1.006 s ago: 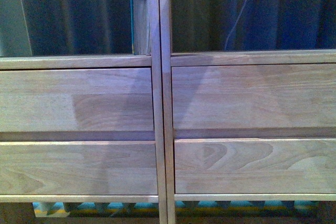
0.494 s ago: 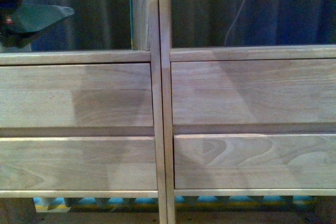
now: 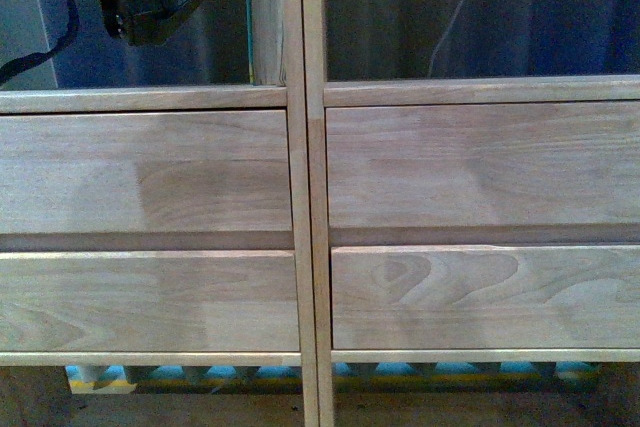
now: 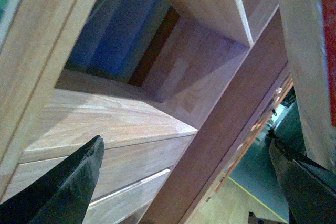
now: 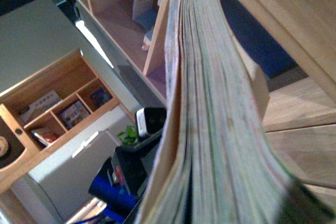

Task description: Organize books on shelf

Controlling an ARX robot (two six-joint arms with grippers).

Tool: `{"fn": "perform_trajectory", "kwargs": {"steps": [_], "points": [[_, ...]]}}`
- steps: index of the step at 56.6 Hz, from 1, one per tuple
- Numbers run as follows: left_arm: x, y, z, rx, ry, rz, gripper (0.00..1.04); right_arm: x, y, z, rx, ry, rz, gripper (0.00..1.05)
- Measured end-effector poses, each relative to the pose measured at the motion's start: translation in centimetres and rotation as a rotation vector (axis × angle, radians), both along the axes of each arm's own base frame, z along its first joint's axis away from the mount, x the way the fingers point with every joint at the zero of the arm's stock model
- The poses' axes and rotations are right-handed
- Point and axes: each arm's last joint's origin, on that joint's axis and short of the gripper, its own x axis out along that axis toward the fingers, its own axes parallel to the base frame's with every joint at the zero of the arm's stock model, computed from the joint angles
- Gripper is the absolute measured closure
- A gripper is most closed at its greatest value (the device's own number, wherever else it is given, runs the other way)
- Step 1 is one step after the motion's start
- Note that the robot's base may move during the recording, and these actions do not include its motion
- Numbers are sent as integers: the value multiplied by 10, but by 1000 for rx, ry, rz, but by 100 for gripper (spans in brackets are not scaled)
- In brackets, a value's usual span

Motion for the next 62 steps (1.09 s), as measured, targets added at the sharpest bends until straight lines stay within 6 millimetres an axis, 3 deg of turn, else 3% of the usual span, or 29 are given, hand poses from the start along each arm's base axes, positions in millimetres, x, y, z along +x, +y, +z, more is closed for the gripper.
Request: {"fn": "perform_trajectory", "kwargs": {"steps": [13,45,62], "points": [[-2,6,3,-22,-37,-23,7,11,-9,0,70,52,-17,97],[-13,-14,13,-85,-44,-145,7,-5,19,-17,10,46,188,97],[-30,-20,20,-148,-120,-277,48,-8,16,-18,-2,40,203,97]]}}
